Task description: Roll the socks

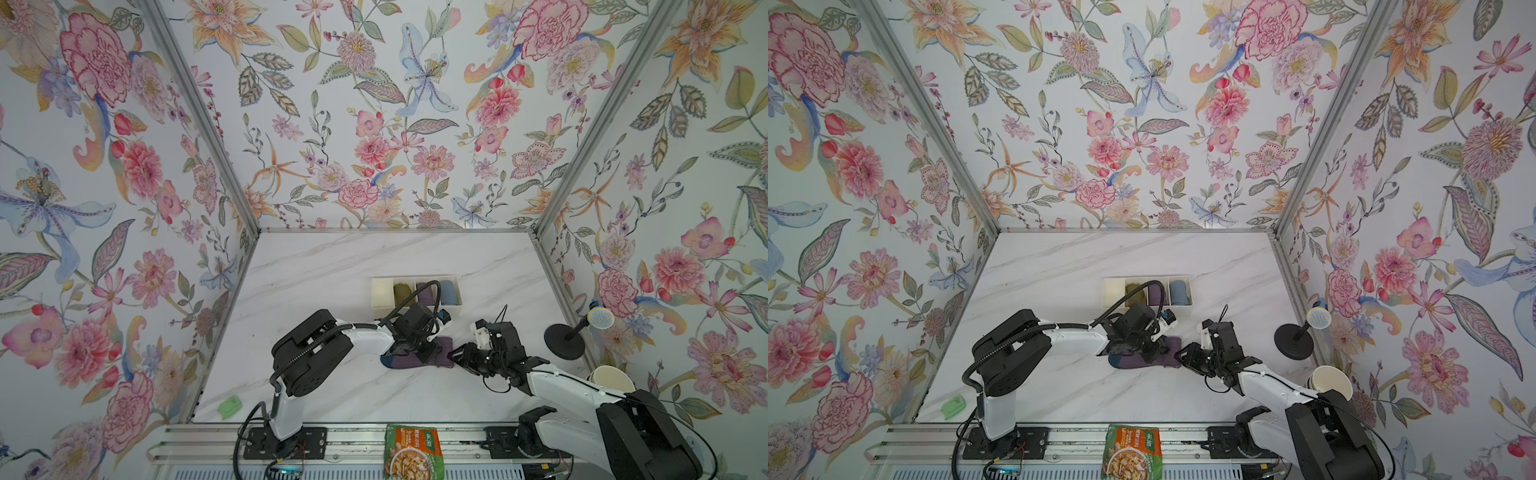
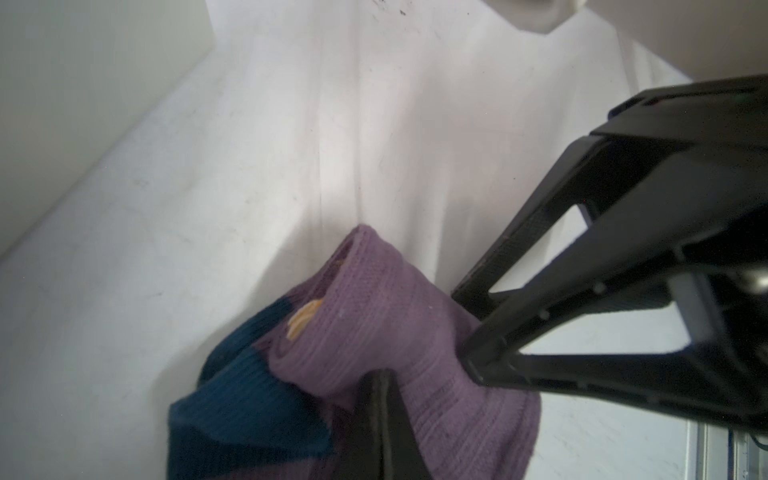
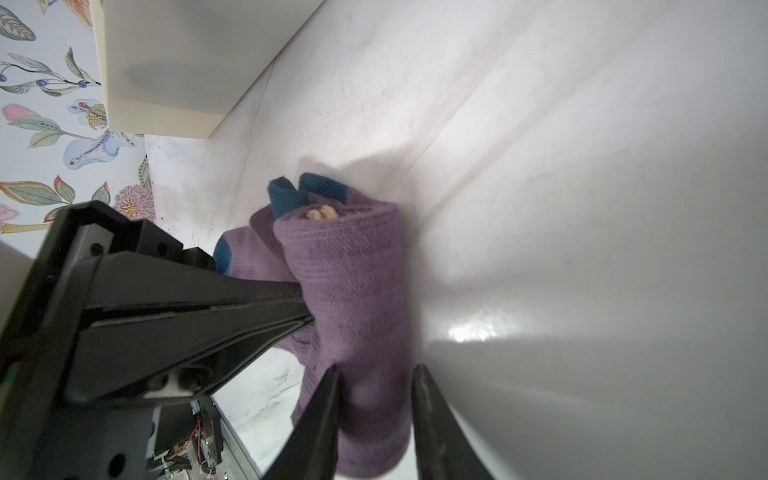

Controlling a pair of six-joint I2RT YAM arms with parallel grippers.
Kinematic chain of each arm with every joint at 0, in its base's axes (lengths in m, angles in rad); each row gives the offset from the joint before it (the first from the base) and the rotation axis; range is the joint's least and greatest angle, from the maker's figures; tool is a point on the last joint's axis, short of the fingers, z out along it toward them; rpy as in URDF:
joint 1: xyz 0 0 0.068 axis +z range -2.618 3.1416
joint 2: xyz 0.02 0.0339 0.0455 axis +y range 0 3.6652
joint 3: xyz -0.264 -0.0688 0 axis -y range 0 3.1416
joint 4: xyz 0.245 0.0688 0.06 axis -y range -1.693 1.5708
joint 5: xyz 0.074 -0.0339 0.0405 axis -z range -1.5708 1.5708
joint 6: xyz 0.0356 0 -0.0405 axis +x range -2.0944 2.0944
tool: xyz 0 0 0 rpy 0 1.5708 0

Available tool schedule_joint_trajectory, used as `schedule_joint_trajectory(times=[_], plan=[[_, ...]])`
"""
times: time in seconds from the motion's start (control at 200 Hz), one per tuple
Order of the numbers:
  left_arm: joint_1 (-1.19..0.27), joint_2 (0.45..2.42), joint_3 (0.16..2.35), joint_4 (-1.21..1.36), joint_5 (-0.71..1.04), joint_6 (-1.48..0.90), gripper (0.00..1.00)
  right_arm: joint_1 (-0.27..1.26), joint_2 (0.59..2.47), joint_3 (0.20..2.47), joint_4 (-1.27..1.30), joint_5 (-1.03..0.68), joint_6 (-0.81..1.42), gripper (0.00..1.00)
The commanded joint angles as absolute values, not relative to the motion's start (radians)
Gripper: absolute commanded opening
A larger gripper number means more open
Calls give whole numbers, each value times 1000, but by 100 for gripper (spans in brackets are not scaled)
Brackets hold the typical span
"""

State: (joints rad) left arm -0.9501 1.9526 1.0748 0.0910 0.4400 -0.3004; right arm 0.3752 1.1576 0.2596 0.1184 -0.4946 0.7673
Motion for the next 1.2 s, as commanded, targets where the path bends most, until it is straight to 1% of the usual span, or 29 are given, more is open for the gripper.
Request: schedule_joint_trajectory(times=[0.0, 0.495, 0.816, 0.901, 1.081, 1.196], plan=[[-955, 1964, 1039, 38, 463, -313, 0, 370, 1187, 243, 175, -509, 780, 31], [-946, 1956, 1008, 62, 482, -326, 0, 374, 1306, 225, 309, -523, 808, 32], [-941, 1956, 999, 76, 491, -331, 0, 387, 1344, 232, 362, -538, 819, 31], [-940, 1954, 996, 81, 492, -333, 0, 391, 1348, 230, 371, -541, 820, 25], [-935, 1943, 988, 90, 495, -336, 0, 402, 1343, 238, 347, -526, 801, 7], [-927, 1921, 983, 83, 494, -335, 0, 409, 1325, 247, 307, -507, 786, 4]])
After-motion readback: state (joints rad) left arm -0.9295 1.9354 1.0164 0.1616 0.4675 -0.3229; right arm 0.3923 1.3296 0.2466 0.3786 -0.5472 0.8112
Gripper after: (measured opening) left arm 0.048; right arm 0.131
